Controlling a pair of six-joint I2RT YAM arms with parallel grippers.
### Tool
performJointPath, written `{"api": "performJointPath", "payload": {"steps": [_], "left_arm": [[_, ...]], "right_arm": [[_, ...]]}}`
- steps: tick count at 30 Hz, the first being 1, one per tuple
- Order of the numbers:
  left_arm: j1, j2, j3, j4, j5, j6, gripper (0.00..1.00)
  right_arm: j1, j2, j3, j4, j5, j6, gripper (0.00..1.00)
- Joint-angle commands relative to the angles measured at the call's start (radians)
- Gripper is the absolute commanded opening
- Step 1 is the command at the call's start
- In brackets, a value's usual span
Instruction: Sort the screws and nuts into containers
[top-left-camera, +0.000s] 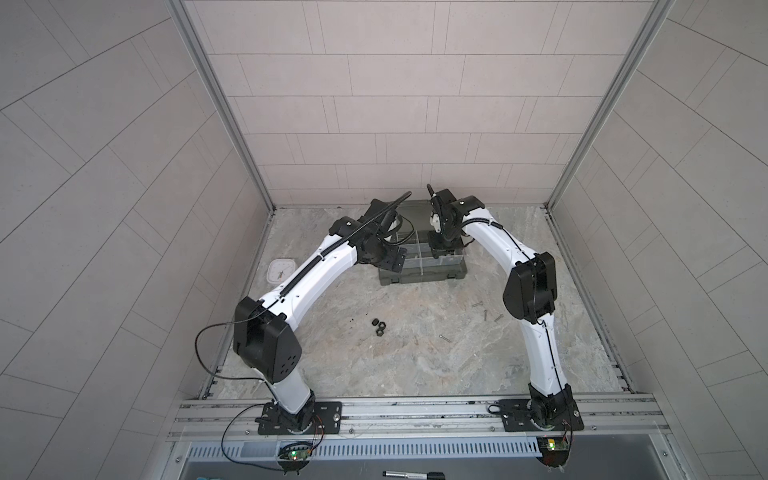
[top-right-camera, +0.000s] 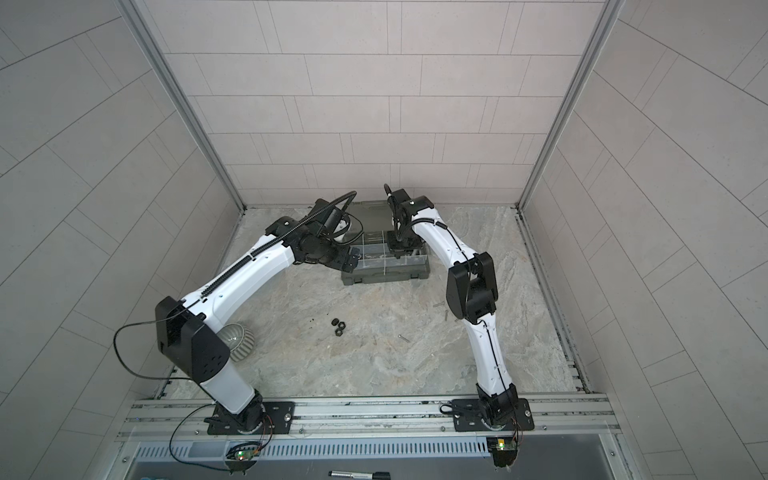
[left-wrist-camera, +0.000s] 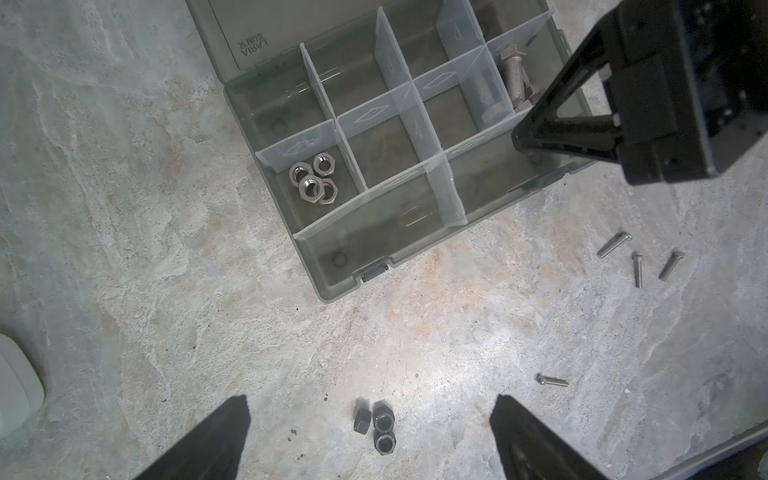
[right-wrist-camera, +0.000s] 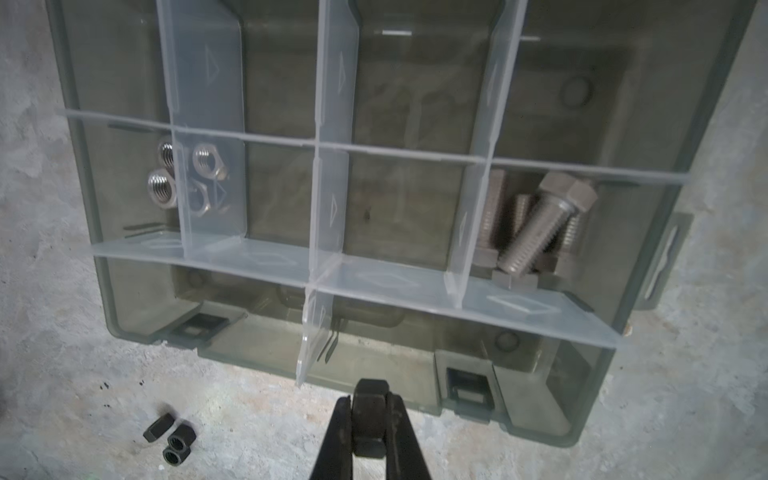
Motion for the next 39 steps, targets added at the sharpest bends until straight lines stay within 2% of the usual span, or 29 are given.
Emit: {"api": "performJointPath", "payload": {"steps": [1,11,14,16,18,21,27,30,35,39], "left_arm": [[0.018,0.028,0.057,-0.037,0.018,0.024,0.97],[0.073,0.083,0.111,-0.067,0.042,0.047,0.98],[0.085,0.103,0.134,-0.081,0.048,0.053,0.98],[0.092,0.114,0.147,-0.095,0.058,0.057,0.98],[0.096,0.125,0.153,-0.104,0.063,0.059,0.98],[0.104,0.135,0.159,-0.118,0.077,0.064,0.98],[0.111,0.129,0.14,-0.133,0.083,0.073,0.97],[0.111,0.103,0.078,-0.106,0.085,0.061,0.97],[0.111,0.033,-0.07,-0.037,0.106,0.014,0.96],[0.11,-0.037,-0.205,0.011,0.125,-0.034,0.89]], "right_arm": [[-0.019,0.059,0.086,-0.06,-0.01,-0.01,0.04],[-0.056,0.176,0.194,-0.038,-0.076,0.005,0.06],[-0.059,0.189,0.198,-0.023,-0.092,0.008,0.14],[-0.063,0.189,0.2,-0.013,-0.111,0.011,0.26],[-0.065,0.189,0.202,-0.007,-0.118,0.011,0.32],[-0.071,0.184,0.215,-0.012,-0.136,0.01,0.38],[-0.072,0.114,0.215,-0.074,-0.133,0.0,0.38],[-0.066,0.032,0.138,-0.084,-0.112,-0.018,0.38],[-0.042,-0.152,-0.112,-0.034,-0.09,-0.033,0.38],[-0.01,-0.294,-0.324,0.019,-0.091,-0.036,0.39]]}}
